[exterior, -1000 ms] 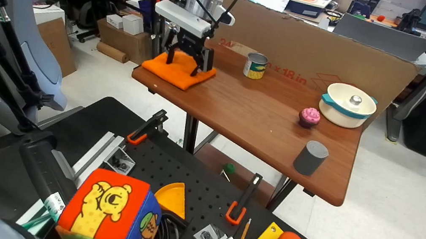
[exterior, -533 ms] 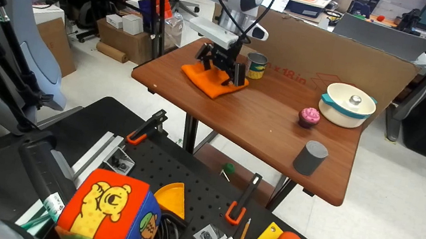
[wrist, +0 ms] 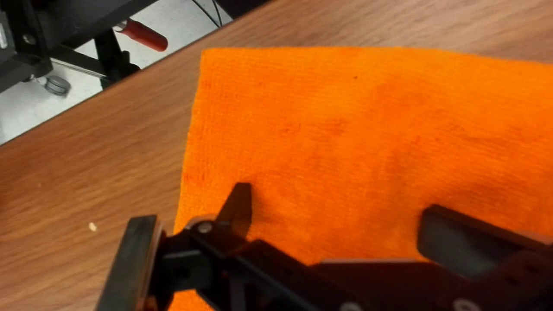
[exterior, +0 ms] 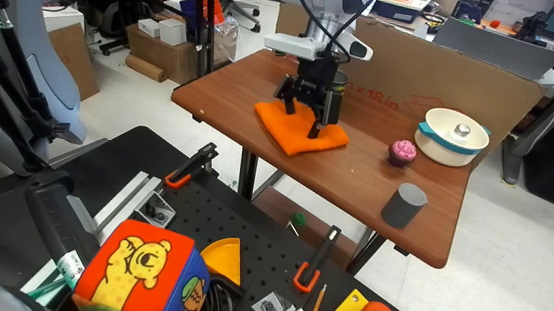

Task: Move the orange towel to the right.

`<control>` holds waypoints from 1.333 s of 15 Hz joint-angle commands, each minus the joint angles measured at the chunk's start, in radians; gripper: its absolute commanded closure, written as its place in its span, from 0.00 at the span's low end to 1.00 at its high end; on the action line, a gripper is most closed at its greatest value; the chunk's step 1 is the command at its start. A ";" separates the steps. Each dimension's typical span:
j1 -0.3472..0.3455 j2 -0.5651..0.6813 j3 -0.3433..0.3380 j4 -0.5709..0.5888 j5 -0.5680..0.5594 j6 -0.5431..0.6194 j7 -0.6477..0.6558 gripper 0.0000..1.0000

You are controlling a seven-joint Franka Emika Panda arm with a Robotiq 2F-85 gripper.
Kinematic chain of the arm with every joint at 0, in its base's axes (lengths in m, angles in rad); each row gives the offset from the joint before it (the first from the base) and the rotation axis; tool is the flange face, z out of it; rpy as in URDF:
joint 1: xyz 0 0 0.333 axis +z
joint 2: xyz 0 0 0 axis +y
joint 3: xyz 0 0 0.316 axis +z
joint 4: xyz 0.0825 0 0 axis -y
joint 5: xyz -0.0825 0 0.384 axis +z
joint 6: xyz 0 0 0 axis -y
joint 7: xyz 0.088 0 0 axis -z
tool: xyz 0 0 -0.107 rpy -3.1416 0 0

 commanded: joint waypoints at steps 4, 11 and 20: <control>0.005 0.008 -0.043 -0.022 -0.082 -0.004 0.027 0.00; 0.012 -0.023 -0.048 -0.052 -0.169 -0.051 0.008 0.00; -0.015 -0.226 0.038 -0.204 -0.138 0.093 -0.131 0.00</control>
